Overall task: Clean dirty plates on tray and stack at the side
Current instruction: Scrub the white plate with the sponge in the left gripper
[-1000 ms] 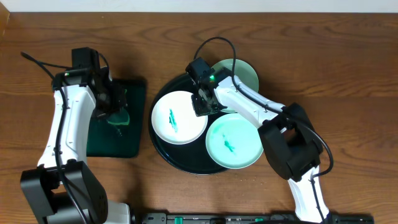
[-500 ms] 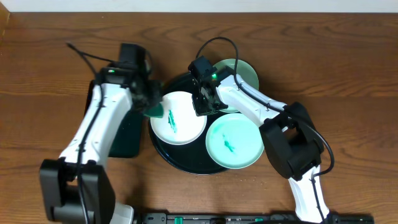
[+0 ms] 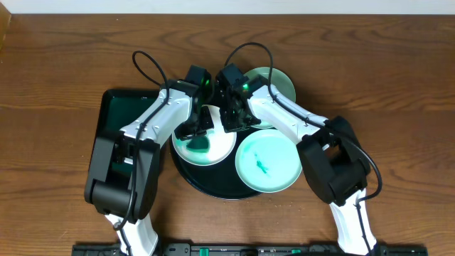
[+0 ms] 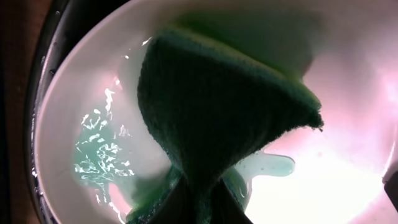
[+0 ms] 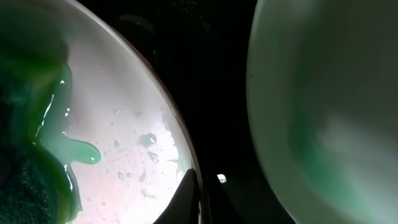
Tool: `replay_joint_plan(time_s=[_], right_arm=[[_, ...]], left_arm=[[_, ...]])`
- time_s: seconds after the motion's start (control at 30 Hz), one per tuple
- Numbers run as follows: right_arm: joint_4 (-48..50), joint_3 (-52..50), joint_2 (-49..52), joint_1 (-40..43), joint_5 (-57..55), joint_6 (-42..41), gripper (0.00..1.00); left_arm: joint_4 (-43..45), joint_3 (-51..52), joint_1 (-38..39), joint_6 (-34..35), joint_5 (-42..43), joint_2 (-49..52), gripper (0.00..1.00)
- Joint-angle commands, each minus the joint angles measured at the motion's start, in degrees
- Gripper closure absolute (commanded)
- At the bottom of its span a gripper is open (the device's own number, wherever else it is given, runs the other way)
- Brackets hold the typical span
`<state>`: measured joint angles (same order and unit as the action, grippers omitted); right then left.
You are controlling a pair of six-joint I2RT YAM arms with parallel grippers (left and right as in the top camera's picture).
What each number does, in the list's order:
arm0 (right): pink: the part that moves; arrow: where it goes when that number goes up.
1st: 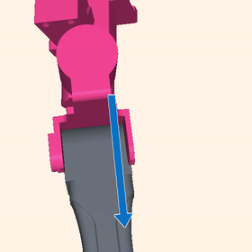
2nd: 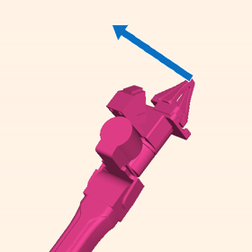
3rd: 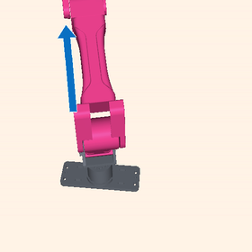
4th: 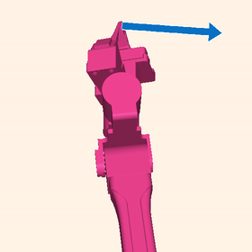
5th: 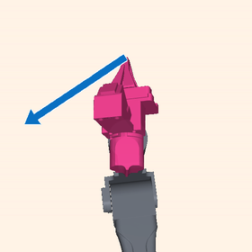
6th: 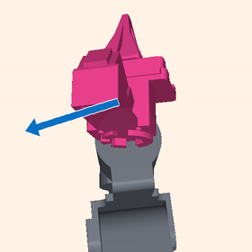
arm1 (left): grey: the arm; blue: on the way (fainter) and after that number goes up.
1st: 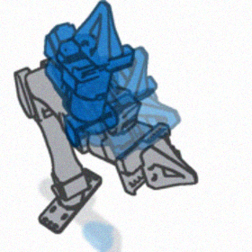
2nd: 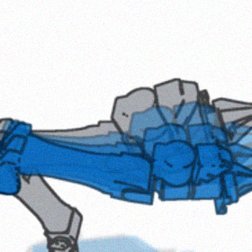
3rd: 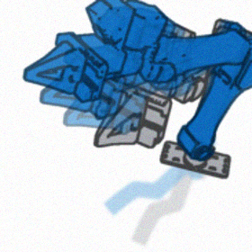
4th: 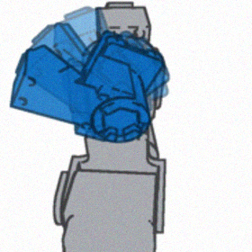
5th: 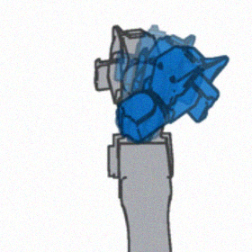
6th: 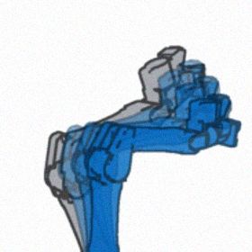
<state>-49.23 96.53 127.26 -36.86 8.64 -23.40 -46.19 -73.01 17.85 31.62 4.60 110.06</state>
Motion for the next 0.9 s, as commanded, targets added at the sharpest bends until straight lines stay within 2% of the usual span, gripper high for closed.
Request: replay_joint_plan(time_s=[0.0, 0.07, 0.13, 0.2, 0.27, 0.4, 0.43, 0.5, 0.57, 0.63, 0.7, 0.77, 0.8, 0.87], right_arm=[[-0.22, 0.15, 1.33, 0.09, 0.63, 0.98, 0.99], [-0.17, 0.15, 1.33, 0.07, 0.63, 0.98, 0.99], [-0.2, 0.15, 1.33, 0.07, 0.63, 0.98, 0.99], [-0.17, 0.15, 1.33, 0.09, 0.63, 0.98, 0.99], [-0.2, 0.15, 1.33, 0.07, 0.61, 0.98, 0.99], [-0.24, 0.15, 1.33, 0.07, 0.63, 0.98, 0.99], [-0.24, 0.15, 1.33, 0.07, 0.63, 0.98, 0.99], [-0.2, 0.13, 1.42, 0.09, 0.63, 0.96, 0.99], [-0.02, 0.11, 1.77, 0.15, 0.68, 0.94, 0.99], [0.04, 0.11, 2.12, 0.33, 1.22, 0.74, 0.99], [0.0, 0.11, 2.14, 0.7, 2.23, 0.76, 0.99], [-0.26, 0.11, 2.14, 1.27, 3.13, 0.79, 0.99], [-0.28, 0.11, 2.19, 1.53, 3.85, 0.83, 0.99], [-0.28, 0.11, 2.21, 1.97, 5.35, 1.38, 0.99]], left_arm=[[2.36, 0.57, -0.02, -11.13, 6.86, 2.64, 0.93], [4.31, 0.57, 0.02, -22.47, 17.81, 2.64, 0.93], [4.81, 0.57, 0.02, -28.59, 23.47, 2.64, 0.93], [5.25, 0.57, -0.04, -29.79, 23.61, 2.64, 0.93], [5.4, 0.57, -0.26, -24.46, 16.74, 2.64, 0.93], [-0.85, 0.57, -0.31, -0.74, -10.95, 2.64, 0.93], [-2.82, 0.57, -0.31, 3.28, -14.47, 2.64, 0.93], [-4.83, 0.57, -0.31, 5.79, -15.1, 2.64, 0.93], [-6.51, 0.57, -0.07, 5.29, -10.6, 2.64, 0.93], [-6.45, 0.59, 0.46, 1.81, -5.2, 2.64, 0.93], [-4.52, 0.59, 1.2, -4.37, 2.67, 2.64, 0.93], [-0.9, 0.59, 1.79, -15.76, 16.2, 2.64, 0.93], [0.02, 0.59, 1.9, -19.21, 20.13, 2.64, 0.93], [0.59, 0.59, 1.9, -18.69, 19.04, 2.64, 0.93]])
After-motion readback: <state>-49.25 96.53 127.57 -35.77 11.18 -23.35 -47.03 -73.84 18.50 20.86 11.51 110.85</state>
